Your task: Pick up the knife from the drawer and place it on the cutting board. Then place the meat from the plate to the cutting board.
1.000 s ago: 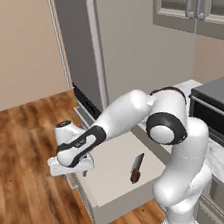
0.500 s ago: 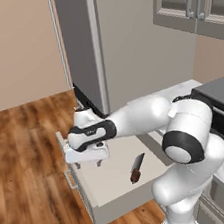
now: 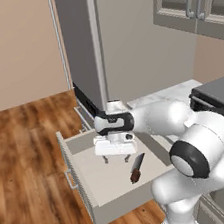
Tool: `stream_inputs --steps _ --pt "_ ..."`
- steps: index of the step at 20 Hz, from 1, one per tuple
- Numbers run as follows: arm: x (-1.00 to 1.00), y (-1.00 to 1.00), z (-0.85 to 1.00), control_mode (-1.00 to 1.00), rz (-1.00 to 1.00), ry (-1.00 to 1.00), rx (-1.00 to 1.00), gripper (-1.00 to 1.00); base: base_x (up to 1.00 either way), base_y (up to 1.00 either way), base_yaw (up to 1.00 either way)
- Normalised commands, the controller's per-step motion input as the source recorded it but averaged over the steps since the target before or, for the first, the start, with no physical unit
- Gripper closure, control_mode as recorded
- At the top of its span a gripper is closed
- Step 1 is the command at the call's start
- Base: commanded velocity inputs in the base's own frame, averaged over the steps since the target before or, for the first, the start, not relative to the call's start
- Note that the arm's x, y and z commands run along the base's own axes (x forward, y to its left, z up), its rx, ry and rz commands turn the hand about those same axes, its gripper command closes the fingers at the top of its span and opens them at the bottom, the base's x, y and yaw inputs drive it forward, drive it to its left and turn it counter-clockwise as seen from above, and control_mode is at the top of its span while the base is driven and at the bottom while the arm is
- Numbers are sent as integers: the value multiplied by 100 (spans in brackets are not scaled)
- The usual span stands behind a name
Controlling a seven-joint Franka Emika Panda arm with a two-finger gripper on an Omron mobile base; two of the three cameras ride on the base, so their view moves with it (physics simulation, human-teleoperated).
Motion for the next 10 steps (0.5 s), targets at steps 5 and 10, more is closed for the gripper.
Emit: stream_inputs --steps 5,10 --pt "0 -87 0 -100 -9 39 7 -100 0 0 0" --pt "0 -50 -10 -100 -11 33 1 -100 0 0 0"
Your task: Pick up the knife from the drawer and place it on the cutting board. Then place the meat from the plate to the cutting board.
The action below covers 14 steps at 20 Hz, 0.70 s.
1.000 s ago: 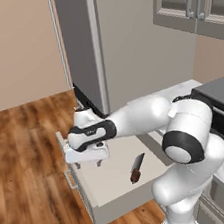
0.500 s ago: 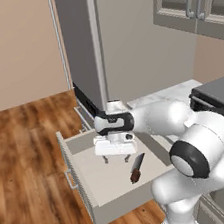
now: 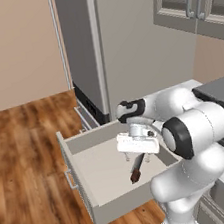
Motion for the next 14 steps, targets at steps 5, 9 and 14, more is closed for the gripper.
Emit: stream_inputs --steps 5,9,14 --pt "0 -47 -21 -100 -9 14 0 -100 0 0 0" --pt "0 -9 -8 -100 -1 -1 -3 -100 0 0 0" --pt "0 0 -11 -100 0 -9 -10 -100 0 0 0"
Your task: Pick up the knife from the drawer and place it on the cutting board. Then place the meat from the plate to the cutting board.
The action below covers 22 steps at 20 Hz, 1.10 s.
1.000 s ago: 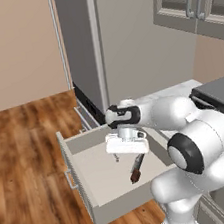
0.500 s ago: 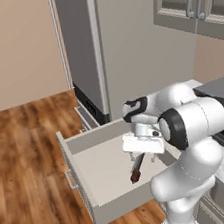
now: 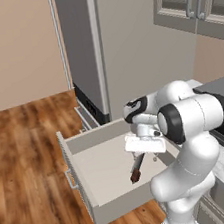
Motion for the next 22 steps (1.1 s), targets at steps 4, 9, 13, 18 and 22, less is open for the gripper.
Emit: stream_inputs --steps 4,9,13,18,22 --pt "-1 0 -24 -100 0 -12 -6 -100 0 0 0" --pt "-1 0 -10 -100 0 -13 0 -100 0 0 0" --pt "10 0 -25 -100 0 -6 0 -100 0 0 0" --pt "29 0 -29 -100 0 -6 -4 -100 0 0 0" --pt "36 0 -33 -100 0 -1 -6 -100 0 0 0"
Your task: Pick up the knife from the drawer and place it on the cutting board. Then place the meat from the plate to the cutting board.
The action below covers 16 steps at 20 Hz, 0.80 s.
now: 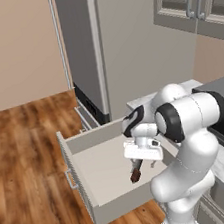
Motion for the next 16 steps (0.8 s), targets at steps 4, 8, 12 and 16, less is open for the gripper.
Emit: stream_inputs --steps 4,8,12,16 --pt "40 0 -30 -100 0 0 -7 -100 0 0 0" --pt "40 0 -29 -100 0 0 -6 -100 0 0 0" --pt "33 0 -29 -100 0 0 -5 -100 0 0 0" --pt "37 0 -29 -100 0 0 -3 -100 0 0 0"
